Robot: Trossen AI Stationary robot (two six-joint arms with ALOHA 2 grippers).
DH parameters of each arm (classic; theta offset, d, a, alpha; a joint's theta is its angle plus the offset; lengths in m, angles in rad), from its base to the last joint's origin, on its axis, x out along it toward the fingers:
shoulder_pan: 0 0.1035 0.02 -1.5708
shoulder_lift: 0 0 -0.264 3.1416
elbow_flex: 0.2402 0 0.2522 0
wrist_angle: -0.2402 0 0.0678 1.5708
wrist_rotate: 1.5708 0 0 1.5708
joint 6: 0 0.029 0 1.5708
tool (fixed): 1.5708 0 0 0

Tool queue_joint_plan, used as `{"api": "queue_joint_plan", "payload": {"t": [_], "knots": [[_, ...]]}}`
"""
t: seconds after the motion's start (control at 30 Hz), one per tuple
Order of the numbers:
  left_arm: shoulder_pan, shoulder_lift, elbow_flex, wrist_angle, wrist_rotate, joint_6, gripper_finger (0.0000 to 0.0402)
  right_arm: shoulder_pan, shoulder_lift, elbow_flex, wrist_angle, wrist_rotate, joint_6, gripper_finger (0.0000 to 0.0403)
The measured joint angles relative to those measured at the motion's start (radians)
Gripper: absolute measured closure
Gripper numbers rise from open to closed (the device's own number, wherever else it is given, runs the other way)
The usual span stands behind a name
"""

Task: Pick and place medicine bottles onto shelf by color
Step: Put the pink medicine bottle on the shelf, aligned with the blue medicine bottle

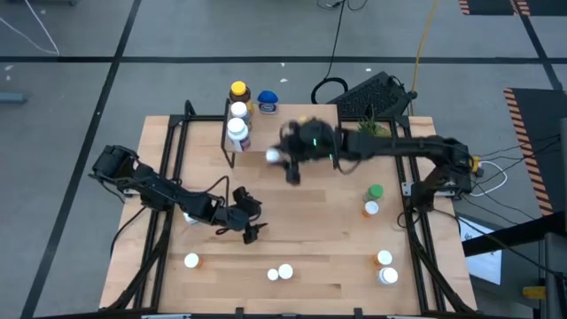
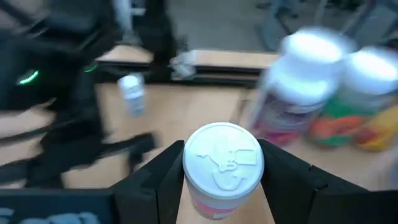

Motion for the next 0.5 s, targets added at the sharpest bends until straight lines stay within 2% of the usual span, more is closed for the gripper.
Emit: {"api": "queue_joint_plan", "payload": {"t": [0.17, 0.3, 0.5], "knots": [[0.0, 0.0, 0.0, 0.011, -0.018, 0.011, 0.0041, -0.139, 0.101, 0.204, -0.103, -0.003, -0.038, 0.0226], [0.001, 0.001, 0.0, -0.025, -0.024, 0.008, 0.0041, -0.224, 0.198, 0.286, -0.114, -0.01, -0.036, 0.0225], [0.009, 0.001, 0.0, -0.031, -0.034, 0.01, 0.0041, -0.283, 0.347, 0.404, -0.148, -0.088, -0.012, 0.0225]]}}
